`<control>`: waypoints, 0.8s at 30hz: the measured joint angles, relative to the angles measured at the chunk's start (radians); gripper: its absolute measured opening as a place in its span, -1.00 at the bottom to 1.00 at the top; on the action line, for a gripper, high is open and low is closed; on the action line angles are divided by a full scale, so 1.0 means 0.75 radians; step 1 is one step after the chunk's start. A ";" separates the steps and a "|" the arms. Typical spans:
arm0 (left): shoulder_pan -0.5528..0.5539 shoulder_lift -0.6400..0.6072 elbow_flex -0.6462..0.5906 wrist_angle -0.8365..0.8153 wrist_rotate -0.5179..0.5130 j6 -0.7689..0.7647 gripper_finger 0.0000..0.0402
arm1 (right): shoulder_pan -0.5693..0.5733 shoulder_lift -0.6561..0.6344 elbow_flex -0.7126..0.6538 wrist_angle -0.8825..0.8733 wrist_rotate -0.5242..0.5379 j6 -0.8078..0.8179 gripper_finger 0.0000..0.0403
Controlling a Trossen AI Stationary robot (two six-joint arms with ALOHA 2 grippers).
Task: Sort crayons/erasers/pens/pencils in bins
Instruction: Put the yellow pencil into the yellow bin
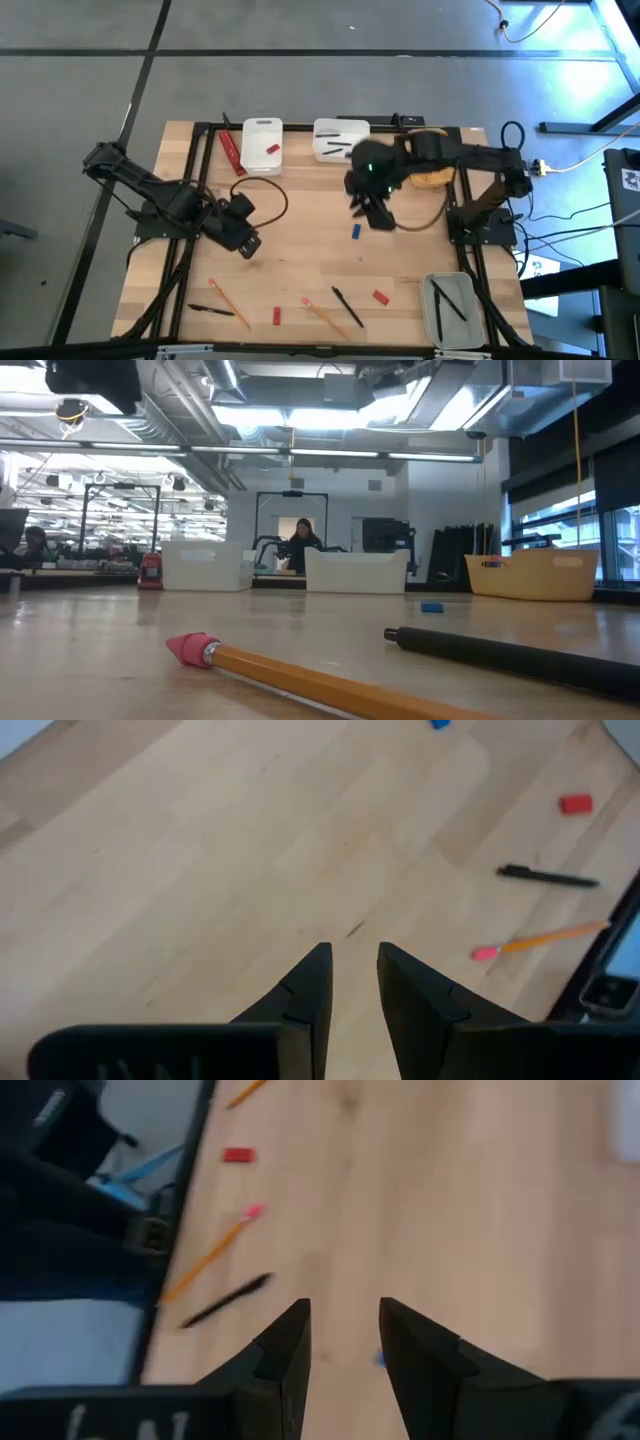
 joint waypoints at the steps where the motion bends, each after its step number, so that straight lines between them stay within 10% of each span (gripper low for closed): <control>1: -0.019 0.000 0.000 0.001 -0.015 -0.001 -0.62 | 0.039 0.000 0.000 0.000 0.003 0.050 -0.39; 14: -0.185 0.001 0.000 0.050 -0.276 0.138 -0.62 | 0.517 0.043 -0.014 -0.160 0.333 0.934 -0.39; 24: -0.214 0.002 0.000 0.321 -0.281 0.270 -0.62 | 0.695 0.043 -0.141 -0.188 0.422 1.108 -0.39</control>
